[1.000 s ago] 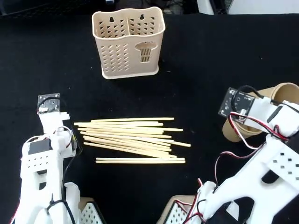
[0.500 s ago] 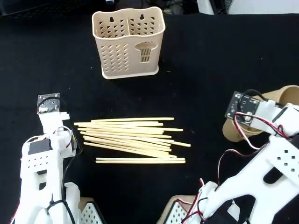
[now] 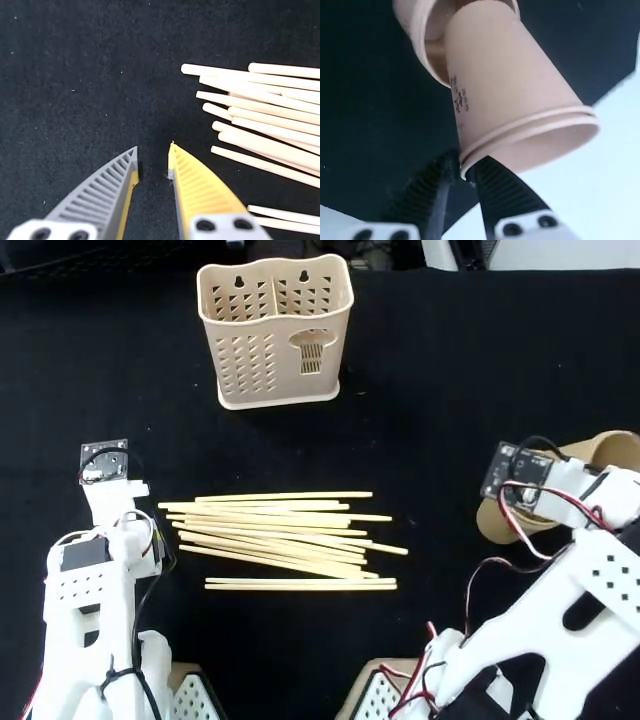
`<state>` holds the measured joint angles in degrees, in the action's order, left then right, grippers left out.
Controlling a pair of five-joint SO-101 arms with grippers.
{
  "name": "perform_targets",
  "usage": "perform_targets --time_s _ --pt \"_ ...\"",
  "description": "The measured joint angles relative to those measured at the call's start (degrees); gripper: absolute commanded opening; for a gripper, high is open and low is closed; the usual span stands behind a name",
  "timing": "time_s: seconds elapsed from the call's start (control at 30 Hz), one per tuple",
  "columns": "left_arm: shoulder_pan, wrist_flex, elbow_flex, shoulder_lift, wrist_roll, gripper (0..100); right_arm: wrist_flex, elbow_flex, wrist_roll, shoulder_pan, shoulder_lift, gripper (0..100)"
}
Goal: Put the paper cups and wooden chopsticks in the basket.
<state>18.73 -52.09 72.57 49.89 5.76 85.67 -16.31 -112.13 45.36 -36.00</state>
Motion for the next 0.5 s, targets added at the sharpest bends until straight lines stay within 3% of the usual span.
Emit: perform_targets --time_s 0.17,0.5 --pt "0.00 0.00 0.00 0.00 0.00 11 4.40 0.00 -2.73 -2.37 0.00 1.2" --pt "0.00 0.00 0.00 0.00 0.00 11 3.34 0.00 -2.90 -3.25 0.00 3.1"
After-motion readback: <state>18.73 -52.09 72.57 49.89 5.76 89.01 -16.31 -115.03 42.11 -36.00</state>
